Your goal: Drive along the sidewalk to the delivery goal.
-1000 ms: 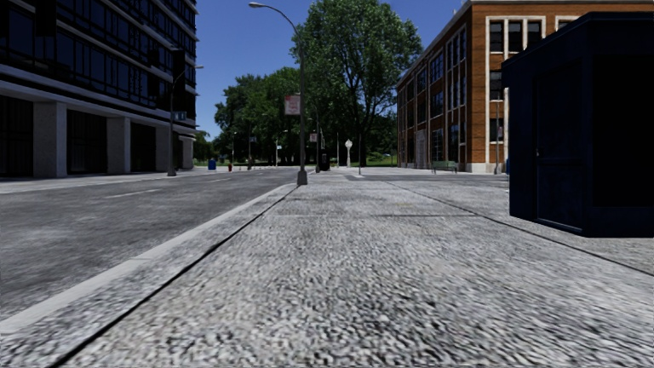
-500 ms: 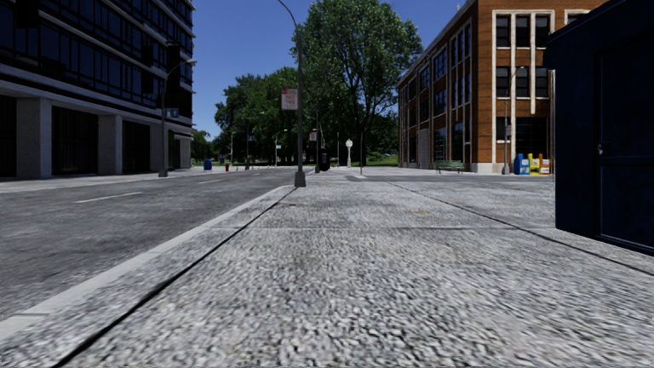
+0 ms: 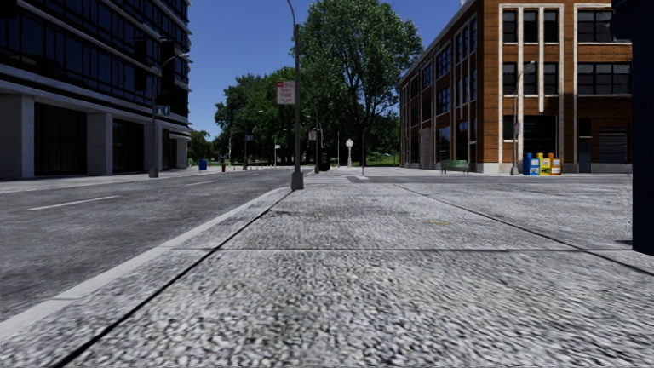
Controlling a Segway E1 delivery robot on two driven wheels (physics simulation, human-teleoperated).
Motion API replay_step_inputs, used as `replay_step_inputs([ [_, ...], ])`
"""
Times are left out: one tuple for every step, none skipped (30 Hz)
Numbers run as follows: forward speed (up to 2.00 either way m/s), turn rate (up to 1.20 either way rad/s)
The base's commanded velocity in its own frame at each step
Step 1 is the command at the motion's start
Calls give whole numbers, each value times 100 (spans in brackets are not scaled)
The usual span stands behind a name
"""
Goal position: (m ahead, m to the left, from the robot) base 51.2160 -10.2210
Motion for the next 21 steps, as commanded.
replay_step_inputs([
  [200,0],
  [200,0],
  [200,0],
  [200,0],
  [200,0],
  [200,0],
  [200,0],
  [200,0],
  [200,0],
  [200,0],
  [200,0],
  [200,0],
  [200,0],
  [200,0],
  [200,0],
  [200,0],
  [200,0],
  [200,0],
  [200,0],
  [200,0],
  [200,0],
])
